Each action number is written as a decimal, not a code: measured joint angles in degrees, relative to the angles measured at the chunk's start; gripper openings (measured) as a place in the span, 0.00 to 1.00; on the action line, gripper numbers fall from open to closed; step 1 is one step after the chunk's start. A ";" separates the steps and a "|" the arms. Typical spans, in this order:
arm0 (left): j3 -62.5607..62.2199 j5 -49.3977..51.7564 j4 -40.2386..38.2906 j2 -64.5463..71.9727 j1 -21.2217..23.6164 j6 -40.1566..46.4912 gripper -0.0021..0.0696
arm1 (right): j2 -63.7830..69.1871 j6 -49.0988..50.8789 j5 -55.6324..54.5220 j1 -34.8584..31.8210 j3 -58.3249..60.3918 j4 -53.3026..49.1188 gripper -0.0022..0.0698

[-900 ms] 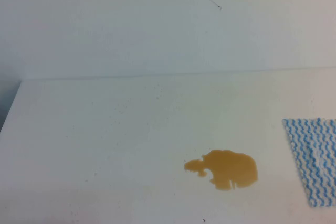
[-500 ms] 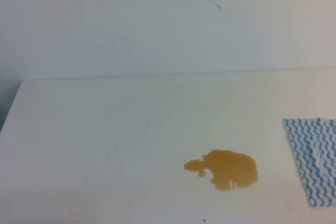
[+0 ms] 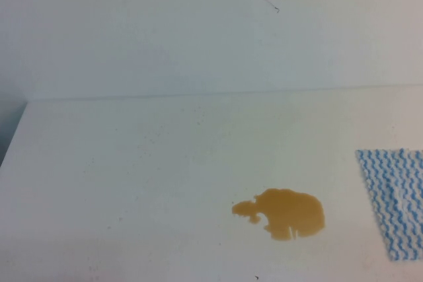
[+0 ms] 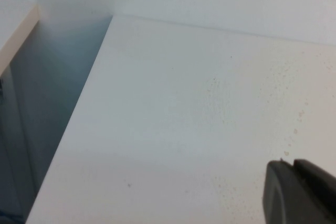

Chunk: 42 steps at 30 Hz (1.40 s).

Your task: Wipe the table

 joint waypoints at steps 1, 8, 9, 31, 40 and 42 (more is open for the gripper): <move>0.00 0.00 0.00 0.00 0.00 0.00 0.03 | 0.00 0.00 0.00 0.00 0.01 0.00 0.02; 0.00 0.00 0.00 0.00 0.00 -0.04 0.03 | 0.00 0.00 0.00 0.00 0.00 -3.14 0.02; 0.00 0.00 0.00 0.00 0.00 -0.04 0.03 | 0.00 0.00 0.00 0.00 0.00 -4.42 0.02; 0.00 0.00 0.00 0.00 0.00 -0.04 0.03 | 0.00 0.12 -35.37 0.00 0.01 -20.17 0.02; 0.00 0.00 0.00 0.00 0.00 -0.04 0.03 | 0.00 -0.20 -46.46 0.00 0.01 -17.73 0.02; 0.00 0.00 0.00 0.00 0.00 -0.04 0.03 | 0.00 -0.20 -46.07 0.00 0.01 -13.05 0.02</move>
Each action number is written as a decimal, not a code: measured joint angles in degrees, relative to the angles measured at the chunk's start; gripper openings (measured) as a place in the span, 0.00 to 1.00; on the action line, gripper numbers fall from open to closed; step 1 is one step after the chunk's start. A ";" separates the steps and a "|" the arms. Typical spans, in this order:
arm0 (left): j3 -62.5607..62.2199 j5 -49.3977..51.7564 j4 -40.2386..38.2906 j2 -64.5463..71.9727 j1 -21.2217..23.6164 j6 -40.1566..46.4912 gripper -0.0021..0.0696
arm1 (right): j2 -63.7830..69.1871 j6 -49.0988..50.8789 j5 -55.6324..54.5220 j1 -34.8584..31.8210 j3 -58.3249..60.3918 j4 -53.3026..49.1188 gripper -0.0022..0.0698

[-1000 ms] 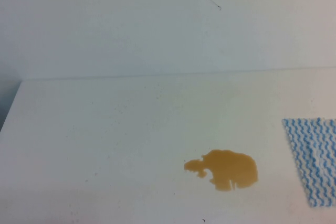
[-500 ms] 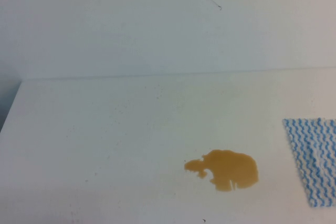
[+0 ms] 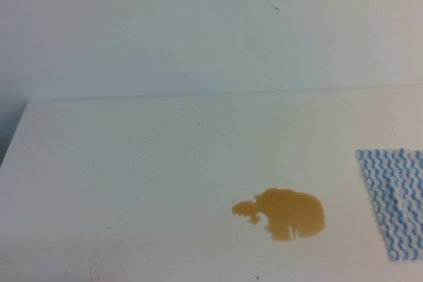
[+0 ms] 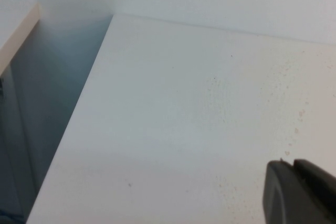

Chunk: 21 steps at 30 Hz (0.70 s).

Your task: Wipe the table

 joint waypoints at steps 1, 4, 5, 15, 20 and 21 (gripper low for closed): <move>0.00 0.00 0.00 0.00 0.00 0.00 0.03 | 0.00 -0.26 1.65 0.00 -0.01 2.55 0.02; 0.00 0.00 0.00 0.00 0.00 0.00 0.03 | 0.00 -0.27 17.71 0.00 -4.59 5.91 0.02; 0.00 0.00 0.00 0.00 0.00 0.00 0.03 | 0.00 -0.40 24.32 0.00 -7.92 6.14 0.02; 0.00 0.00 0.00 0.00 0.00 -0.02 0.03 | 20.48 -0.40 57.08 0.00 -27.61 6.02 0.02; 0.00 0.00 0.00 0.00 0.00 -0.02 0.03 | 43.31 -1.02 49.82 0.00 -28.68 5.89 0.02; 0.00 0.00 0.00 0.00 0.00 -0.02 0.03 | 48.45 -1.12 47.00 0.00 -29.24 5.28 0.02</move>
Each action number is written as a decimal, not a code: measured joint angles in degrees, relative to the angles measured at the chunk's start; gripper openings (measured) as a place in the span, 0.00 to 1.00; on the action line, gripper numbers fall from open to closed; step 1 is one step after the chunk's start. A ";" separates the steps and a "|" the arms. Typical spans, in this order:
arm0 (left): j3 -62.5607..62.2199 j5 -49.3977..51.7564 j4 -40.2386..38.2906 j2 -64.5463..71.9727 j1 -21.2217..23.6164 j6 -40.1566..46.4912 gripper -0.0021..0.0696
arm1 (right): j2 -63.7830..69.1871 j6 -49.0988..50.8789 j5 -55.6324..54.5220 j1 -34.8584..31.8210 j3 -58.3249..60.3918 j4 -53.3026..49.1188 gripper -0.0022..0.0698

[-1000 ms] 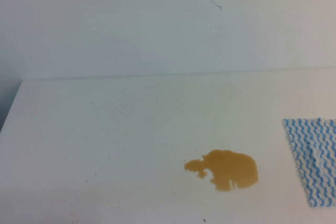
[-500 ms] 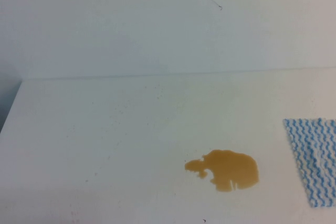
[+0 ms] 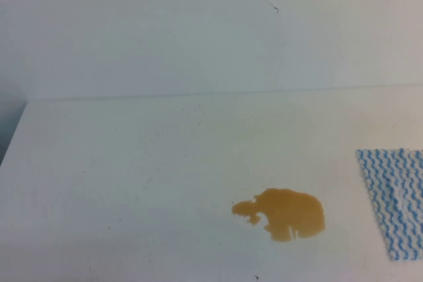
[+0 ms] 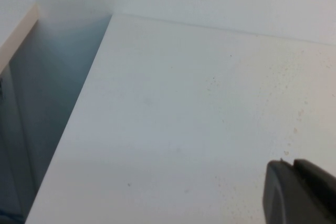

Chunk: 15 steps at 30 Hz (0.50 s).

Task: Wipe the table
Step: Pick up the tablecloth

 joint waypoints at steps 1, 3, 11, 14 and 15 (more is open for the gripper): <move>0.00 0.00 0.00 0.00 0.00 0.00 0.03 | 5.13 0.02 -2.74 0.00 -0.72 -0.11 0.02; 0.00 0.00 0.00 0.00 0.00 0.00 0.03 | 14.39 0.02 -6.94 0.00 -2.58 -0.11 0.02; 0.00 0.00 0.00 0.00 0.00 0.00 0.03 | 43.79 0.02 -8.30 0.00 -14.47 -0.11 0.02; 0.00 0.00 0.00 0.00 0.00 0.05 0.03 | 48.00 0.24 -9.00 0.00 -16.16 -0.22 0.02; 0.00 0.00 0.00 0.00 0.00 0.05 0.03 | 48.97 0.36 -9.53 0.00 -16.38 -0.19 0.02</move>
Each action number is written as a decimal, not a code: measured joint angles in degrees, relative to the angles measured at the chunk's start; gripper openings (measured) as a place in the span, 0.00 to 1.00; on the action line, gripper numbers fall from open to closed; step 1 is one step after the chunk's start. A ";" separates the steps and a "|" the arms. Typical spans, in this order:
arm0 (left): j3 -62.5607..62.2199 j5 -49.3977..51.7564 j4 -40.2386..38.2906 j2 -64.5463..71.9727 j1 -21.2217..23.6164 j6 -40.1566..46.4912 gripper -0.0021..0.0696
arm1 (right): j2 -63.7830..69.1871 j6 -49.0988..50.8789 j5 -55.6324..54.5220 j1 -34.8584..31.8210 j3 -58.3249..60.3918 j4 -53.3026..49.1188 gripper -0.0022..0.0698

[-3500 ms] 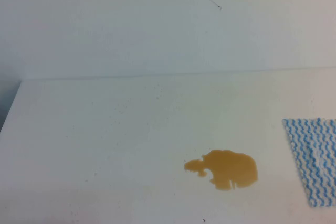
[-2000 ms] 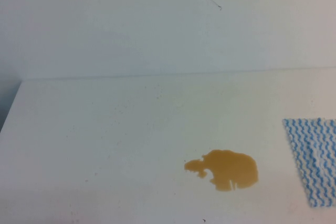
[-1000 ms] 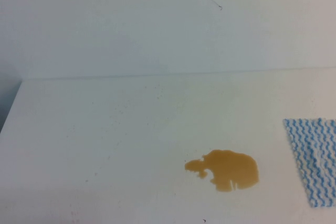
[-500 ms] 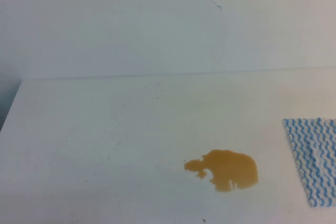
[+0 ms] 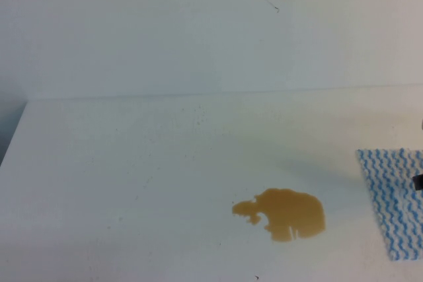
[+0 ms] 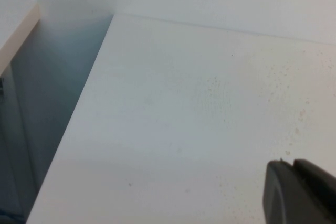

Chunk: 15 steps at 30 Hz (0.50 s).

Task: Wipe the table
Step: Pick up the tablecloth

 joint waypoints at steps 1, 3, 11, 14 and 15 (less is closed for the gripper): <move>0.00 0.00 0.00 0.00 0.00 0.00 0.03 | 0.59 0.01 -0.32 0.00 -0.16 0.00 0.02; 0.00 0.00 0.00 0.00 0.00 0.00 0.03 | 1.20 0.01 -1.19 0.00 -0.25 0.00 0.02; 0.00 0.00 0.00 0.00 0.00 0.00 0.03 | 3.46 -0.44 -0.87 0.12 -0.25 0.43 0.02; 0.00 0.00 0.00 0.00 0.00 0.00 0.03 | 4.03 -0.54 -0.87 0.20 -0.25 0.78 0.02; 0.00 0.00 0.00 0.00 0.00 0.00 0.03 | 4.32 -0.54 -0.87 0.20 -0.25 1.20 0.02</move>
